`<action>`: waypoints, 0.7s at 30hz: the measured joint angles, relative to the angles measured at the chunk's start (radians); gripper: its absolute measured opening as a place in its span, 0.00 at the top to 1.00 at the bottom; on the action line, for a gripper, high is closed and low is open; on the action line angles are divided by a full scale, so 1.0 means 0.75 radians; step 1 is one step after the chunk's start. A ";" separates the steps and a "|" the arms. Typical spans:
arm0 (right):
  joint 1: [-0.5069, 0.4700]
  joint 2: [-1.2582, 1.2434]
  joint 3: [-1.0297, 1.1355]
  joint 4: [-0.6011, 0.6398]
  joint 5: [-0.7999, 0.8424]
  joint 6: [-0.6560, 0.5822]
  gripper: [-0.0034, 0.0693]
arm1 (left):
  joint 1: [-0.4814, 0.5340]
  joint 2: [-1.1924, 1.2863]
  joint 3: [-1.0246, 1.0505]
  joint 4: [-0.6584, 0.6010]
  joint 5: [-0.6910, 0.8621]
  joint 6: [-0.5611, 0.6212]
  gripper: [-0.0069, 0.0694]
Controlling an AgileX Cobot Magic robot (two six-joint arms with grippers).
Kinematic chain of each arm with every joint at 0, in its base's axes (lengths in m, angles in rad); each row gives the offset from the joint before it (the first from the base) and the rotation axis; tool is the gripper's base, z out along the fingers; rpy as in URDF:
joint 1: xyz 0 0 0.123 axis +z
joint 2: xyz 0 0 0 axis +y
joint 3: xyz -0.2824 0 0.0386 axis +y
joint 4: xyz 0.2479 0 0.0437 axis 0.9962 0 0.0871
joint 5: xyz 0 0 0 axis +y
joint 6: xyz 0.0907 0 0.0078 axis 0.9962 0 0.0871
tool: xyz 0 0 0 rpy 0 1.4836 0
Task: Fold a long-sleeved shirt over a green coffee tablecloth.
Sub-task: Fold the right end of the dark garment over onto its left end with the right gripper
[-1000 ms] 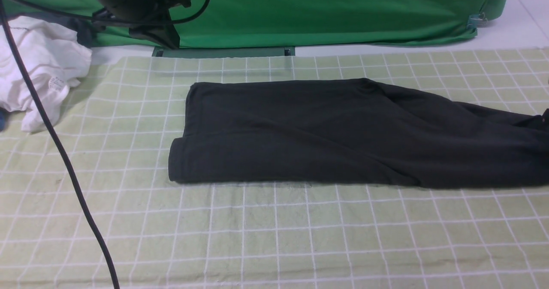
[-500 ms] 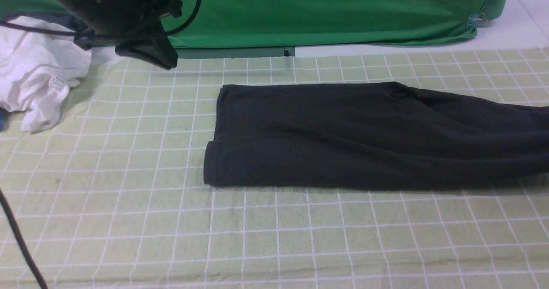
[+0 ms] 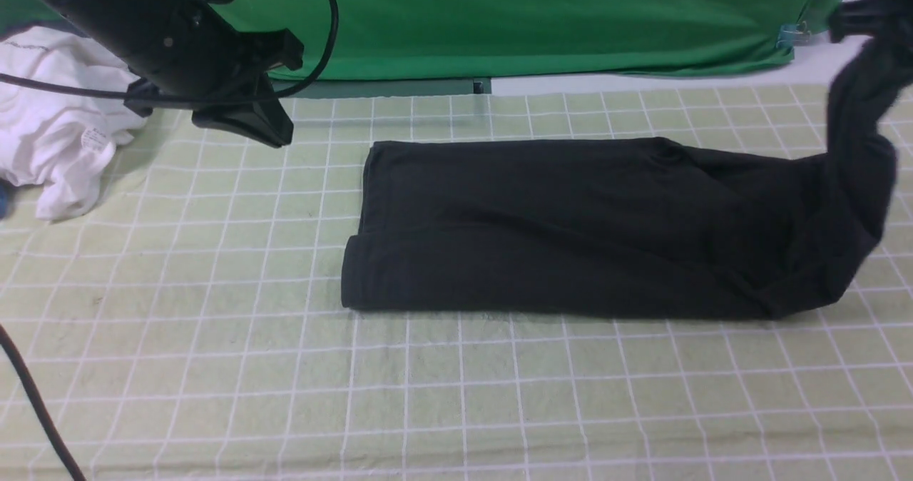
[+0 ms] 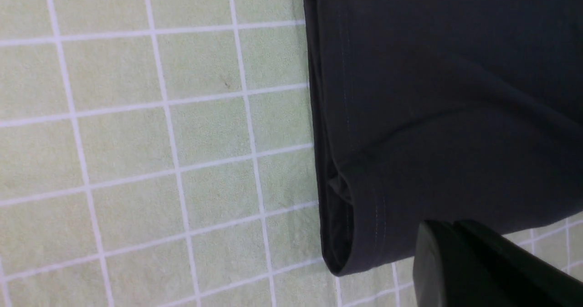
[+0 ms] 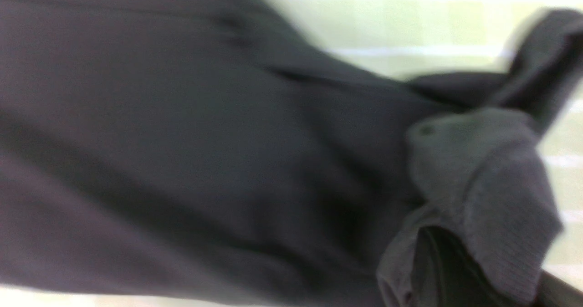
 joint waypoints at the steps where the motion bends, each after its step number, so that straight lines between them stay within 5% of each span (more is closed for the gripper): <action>1: 0.065 0.006 -0.005 0.025 -0.024 0.013 0.93 | 0.000 0.000 0.000 0.003 -0.003 0.001 0.89; 7: 0.450 0.108 -0.009 0.151 -0.345 0.107 0.93 | 0.000 0.000 0.000 0.005 -0.025 0.010 0.89; 17: 0.724 0.370 -0.009 0.178 -0.780 0.224 0.85 | 0.000 0.000 0.049 -0.005 -0.091 0.010 0.89; 21: 0.771 0.471 -0.009 0.180 -0.886 0.234 0.64 | 0.000 0.000 0.056 -0.005 -0.109 -0.001 0.89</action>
